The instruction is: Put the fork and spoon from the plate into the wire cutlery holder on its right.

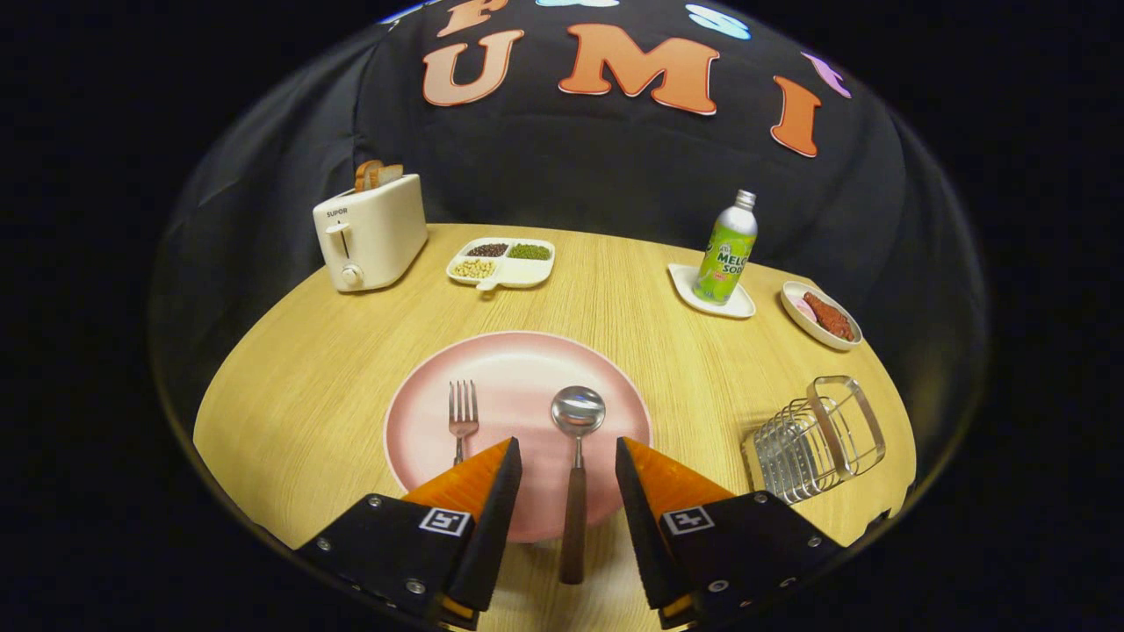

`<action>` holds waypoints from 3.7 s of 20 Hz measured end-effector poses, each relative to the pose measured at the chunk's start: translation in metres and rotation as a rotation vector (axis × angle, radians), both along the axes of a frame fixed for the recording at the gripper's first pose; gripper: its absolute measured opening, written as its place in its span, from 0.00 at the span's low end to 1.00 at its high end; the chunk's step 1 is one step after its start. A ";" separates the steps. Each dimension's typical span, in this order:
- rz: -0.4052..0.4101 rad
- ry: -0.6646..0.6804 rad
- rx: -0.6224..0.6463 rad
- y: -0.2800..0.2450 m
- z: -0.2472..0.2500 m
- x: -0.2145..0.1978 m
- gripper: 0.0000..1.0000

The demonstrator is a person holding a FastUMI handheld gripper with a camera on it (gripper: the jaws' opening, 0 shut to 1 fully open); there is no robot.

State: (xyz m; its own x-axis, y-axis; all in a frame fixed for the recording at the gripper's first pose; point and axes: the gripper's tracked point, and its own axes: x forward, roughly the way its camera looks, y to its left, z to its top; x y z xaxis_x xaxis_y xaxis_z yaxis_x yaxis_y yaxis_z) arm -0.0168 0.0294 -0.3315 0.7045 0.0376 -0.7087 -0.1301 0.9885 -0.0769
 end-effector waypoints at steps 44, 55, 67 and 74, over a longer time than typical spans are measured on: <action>-0.091 0.187 -0.042 -0.152 0.113 -0.005 0.02; 0.013 0.456 -0.131 -0.204 0.098 -0.022 0.03; 0.094 0.687 -0.116 -0.205 0.060 -0.023 0.04; 0.123 0.751 -0.156 -0.207 0.050 -0.021 0.04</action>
